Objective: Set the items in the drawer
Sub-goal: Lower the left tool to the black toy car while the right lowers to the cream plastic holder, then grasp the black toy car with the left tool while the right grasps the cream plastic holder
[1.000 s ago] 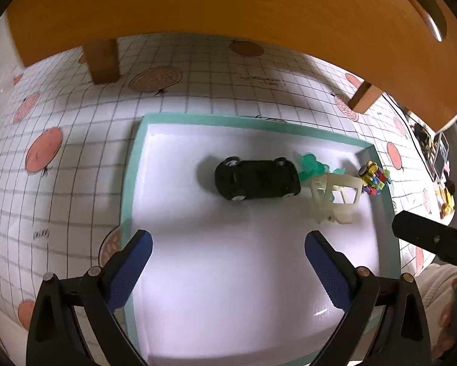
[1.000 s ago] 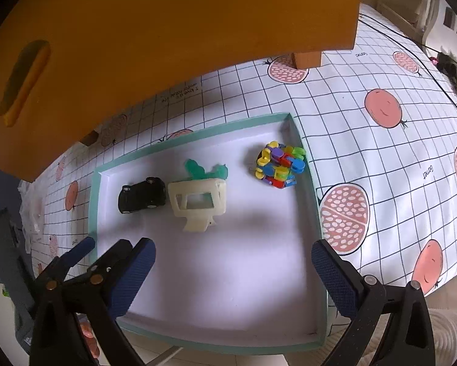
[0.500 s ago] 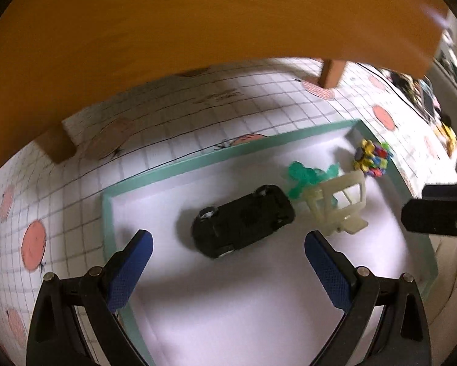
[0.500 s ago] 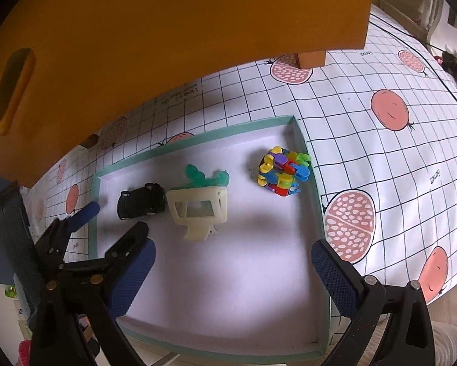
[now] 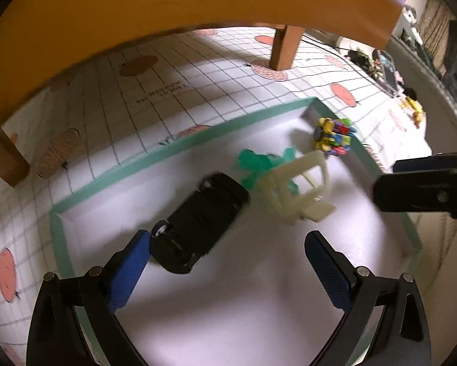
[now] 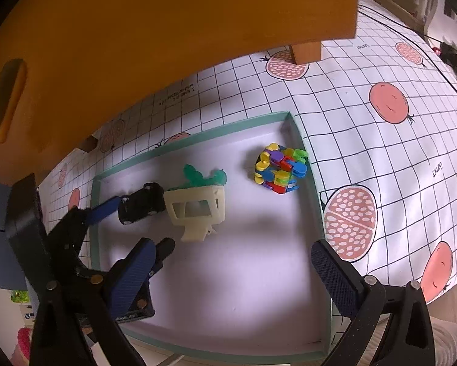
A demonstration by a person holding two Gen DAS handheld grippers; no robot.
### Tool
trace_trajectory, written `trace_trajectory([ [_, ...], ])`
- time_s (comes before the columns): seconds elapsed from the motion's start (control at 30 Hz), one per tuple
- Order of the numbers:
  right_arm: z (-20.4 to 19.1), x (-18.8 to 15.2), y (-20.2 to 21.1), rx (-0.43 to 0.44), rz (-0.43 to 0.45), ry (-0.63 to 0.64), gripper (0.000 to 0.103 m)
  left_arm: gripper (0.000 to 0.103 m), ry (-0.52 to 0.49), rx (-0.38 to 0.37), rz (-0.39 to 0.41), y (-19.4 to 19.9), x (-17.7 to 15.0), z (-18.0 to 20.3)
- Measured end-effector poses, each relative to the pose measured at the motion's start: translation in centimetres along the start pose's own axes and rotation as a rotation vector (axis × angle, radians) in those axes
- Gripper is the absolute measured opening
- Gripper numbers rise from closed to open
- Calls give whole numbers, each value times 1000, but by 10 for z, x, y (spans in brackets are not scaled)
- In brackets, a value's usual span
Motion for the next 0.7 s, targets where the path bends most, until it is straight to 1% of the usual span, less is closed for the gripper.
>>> trace_trajectory([
  [0.07, 1, -1, -1, 2, -6, -7, 103, 100, -9, -10, 3, 1, -2, 6],
  [0.13, 2, -1, -2, 7, -9, -13, 103, 100, -7, -39, -1, 2, -5, 13],
  [0.2, 3, -1, -1, 12, -9, -17, 103, 100, 14, -76, 0, 4, -7, 19],
  [0.27, 2, -1, -1, 15, -9, -18, 103, 100, 45, -84, 10, 9, -9, 17],
  [0.37, 0, -1, -1, 20, -6, -9, 103, 100, 95, -56, 27, 13, -5, 8],
  [0.47, -2, 0, -1, 22, 0, 2, 103, 99, 120, -31, 39, 16, 0, -1],
  [0.5, -3, 1, -1, 24, 4, 8, 103, 98, 125, -16, 33, 15, 2, -4],
  [0.57, -5, 2, -1, 28, 11, 16, 103, 90, 137, 1, 26, 11, 6, -9],
  [0.7, -5, 3, -3, 26, 12, 21, 103, 87, 176, 11, 23, 5, 10, -14],
])
Point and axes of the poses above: each gripper's, at about its wrist camera, not at the fingertips, and y roughly against the way its jaws point, z to its right, x to its top, the point moved 7 cm from there along -y, roughly the way its jaws point, and after that the axes turned 5 degrees about -z, right-handed, at the moved point
